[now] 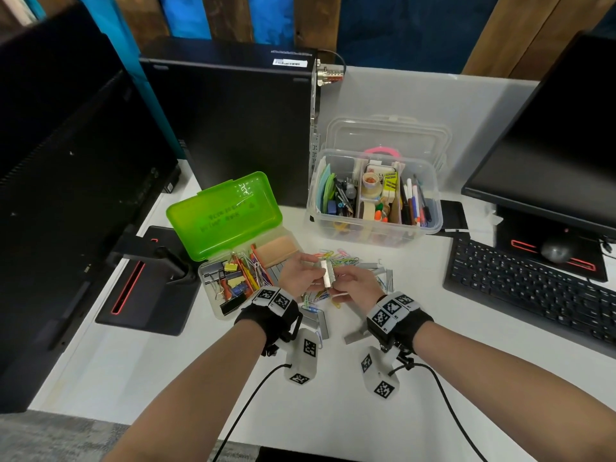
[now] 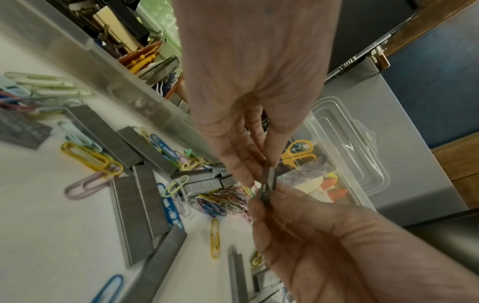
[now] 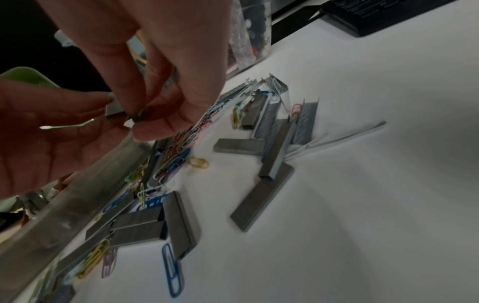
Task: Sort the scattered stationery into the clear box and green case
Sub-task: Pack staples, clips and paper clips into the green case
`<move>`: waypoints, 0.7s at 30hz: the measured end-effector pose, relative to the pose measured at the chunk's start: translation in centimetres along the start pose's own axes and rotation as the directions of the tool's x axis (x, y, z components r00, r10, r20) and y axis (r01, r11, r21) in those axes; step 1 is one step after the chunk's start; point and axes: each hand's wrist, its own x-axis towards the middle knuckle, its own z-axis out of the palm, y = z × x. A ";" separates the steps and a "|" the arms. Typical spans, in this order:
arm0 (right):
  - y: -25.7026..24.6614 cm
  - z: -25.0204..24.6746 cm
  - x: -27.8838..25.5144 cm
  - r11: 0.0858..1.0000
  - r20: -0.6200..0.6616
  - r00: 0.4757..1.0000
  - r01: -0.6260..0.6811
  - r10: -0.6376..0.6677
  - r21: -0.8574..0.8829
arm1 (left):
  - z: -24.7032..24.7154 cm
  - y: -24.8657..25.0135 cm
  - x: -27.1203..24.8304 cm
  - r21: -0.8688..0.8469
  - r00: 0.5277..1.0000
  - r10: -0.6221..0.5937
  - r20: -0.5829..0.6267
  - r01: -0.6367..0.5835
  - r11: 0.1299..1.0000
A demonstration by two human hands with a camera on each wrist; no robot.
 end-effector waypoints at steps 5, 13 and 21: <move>-0.4 0.6 -0.3 0.998 0.050 0.999 0.009 -0.012 0.065 | -0.2 -0.1 0.2 0.068 1.000 0.010 -0.013 -0.009 0.998; 0.3 0.7 0.6 0.910 -0.064 0.986 0.114 -0.152 -0.398 | -0.3 0.0 0.1 0.216 0.998 0.059 0.024 -0.063 0.974; 0.2 0.0 0.9 0.712 0.001 0.959 0.210 -0.282 -0.670 | -0.5 -0.7 -0.4 0.573 0.989 0.144 0.016 -0.127 0.809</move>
